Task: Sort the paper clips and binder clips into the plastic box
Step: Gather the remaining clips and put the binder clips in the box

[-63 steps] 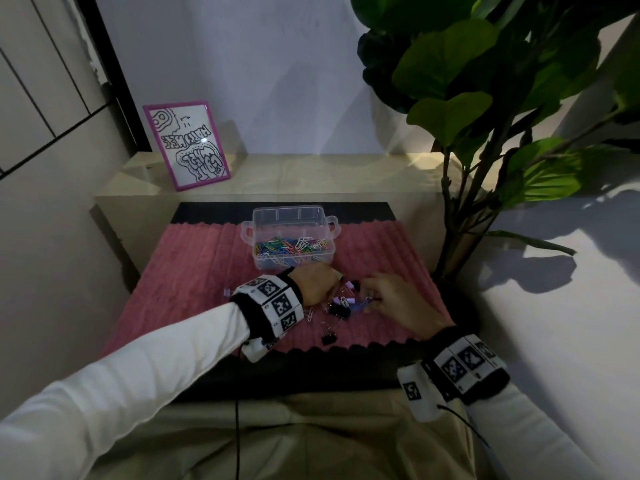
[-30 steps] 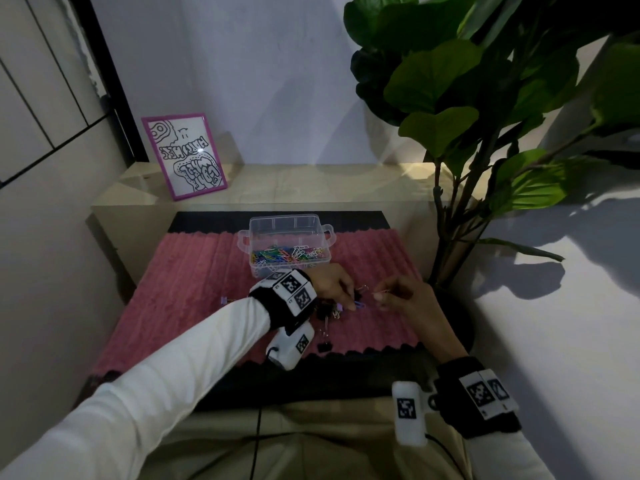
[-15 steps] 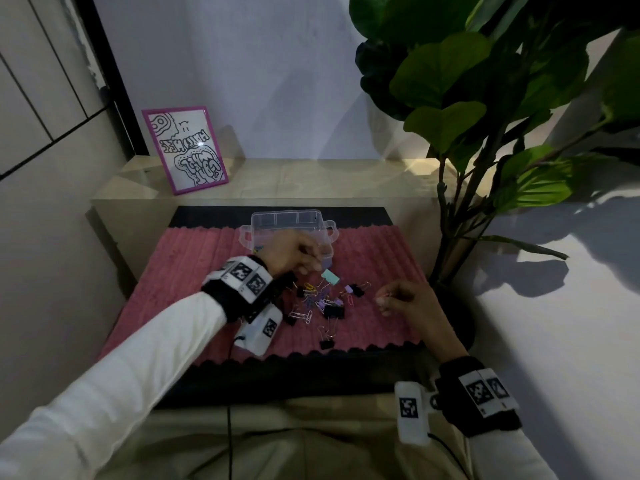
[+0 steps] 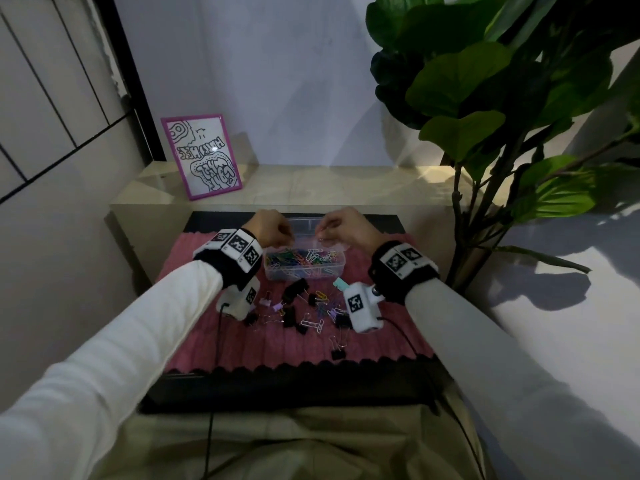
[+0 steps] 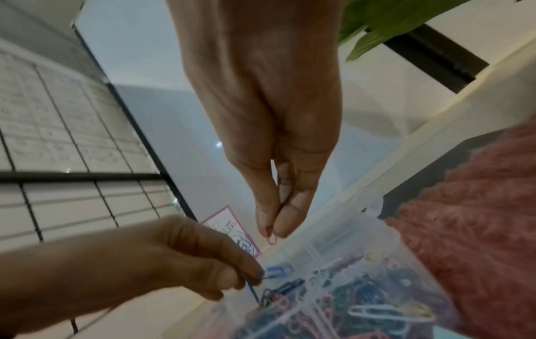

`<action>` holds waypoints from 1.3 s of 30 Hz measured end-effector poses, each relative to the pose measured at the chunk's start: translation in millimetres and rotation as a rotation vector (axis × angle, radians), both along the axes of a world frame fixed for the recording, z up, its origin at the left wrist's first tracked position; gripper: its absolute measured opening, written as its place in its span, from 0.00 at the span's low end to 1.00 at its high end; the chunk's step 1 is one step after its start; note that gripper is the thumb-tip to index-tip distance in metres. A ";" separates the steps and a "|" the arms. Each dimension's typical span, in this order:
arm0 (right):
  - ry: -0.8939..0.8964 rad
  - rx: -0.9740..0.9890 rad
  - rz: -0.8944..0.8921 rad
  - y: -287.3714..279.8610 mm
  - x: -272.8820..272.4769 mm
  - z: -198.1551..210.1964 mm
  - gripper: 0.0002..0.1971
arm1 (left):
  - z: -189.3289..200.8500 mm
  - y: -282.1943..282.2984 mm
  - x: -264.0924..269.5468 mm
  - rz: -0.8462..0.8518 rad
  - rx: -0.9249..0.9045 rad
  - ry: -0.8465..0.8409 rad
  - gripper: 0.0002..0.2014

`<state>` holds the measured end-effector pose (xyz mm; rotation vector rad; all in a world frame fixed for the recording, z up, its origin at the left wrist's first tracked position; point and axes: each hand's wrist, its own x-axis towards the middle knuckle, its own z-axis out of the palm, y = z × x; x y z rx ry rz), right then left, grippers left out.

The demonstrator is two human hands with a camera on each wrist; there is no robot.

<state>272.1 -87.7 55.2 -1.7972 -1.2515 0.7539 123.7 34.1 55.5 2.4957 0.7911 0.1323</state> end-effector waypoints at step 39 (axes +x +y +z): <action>-0.386 -0.082 0.145 -110.1 2.9 -55.2 0.06 | -37.9 -79.8 -16.9 -0.314 -0.116 0.093 0.08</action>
